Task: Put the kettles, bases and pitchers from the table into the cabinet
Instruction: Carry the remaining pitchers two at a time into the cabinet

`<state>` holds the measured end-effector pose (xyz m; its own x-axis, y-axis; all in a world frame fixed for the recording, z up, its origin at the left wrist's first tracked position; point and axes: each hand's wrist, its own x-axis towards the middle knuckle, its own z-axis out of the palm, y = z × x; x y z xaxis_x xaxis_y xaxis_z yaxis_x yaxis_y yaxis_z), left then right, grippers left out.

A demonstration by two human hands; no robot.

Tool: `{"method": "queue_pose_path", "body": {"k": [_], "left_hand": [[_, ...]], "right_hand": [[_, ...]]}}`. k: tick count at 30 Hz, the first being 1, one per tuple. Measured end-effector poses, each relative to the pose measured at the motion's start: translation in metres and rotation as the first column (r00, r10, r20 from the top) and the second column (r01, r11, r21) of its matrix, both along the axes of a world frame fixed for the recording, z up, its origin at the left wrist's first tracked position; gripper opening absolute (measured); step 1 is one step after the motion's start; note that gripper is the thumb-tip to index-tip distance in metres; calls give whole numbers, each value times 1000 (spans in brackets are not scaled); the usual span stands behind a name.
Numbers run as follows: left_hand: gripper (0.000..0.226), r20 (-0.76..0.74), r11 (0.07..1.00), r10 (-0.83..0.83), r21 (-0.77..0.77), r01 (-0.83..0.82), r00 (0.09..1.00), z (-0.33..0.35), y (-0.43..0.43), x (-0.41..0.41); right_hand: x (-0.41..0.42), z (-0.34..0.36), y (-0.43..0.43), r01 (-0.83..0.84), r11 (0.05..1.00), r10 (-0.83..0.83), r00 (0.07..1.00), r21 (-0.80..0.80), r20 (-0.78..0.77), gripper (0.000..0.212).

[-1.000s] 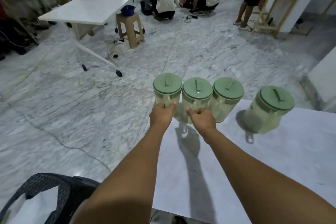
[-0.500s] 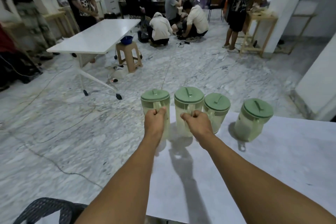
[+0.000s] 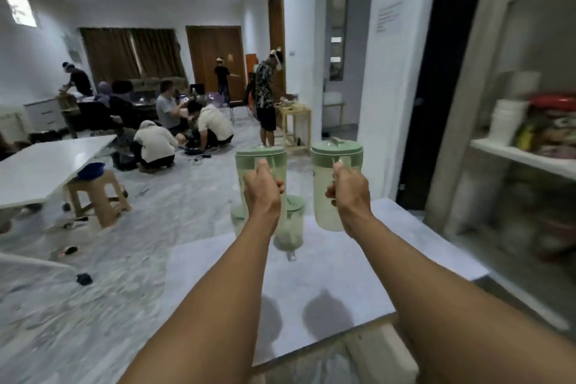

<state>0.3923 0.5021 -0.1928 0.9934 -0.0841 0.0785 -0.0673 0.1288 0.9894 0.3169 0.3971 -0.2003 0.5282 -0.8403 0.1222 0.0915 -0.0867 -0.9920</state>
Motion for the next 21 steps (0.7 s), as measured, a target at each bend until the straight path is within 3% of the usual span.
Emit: {"method": "queue_pose_path", "body": {"k": [5, 10, 15, 21], "left_hand": [[35, 93, 955, -281, -69, 287, 955, 35, -114, -115], [33, 155, 817, -535, -155, 556, 830, 63, -222, -263], [34, 184, 627, -732, -194, 754, 656, 81, -317, -428], [34, 190, 460, -851, -177, 870, 489, 78, -397, -561]], "right_hand": [[-134, 31, -88, 413, 909, -410, 911, -55, 52, 39], [-299, 59, -168, 781, 616, -770, 624, -101, 135, 41], [-478, 73, -233, 928, 352, -908, 371, -125, 194, 41], [-610, 72, -292, 952, 286, -933, 302, -105, 195, 48]]}}
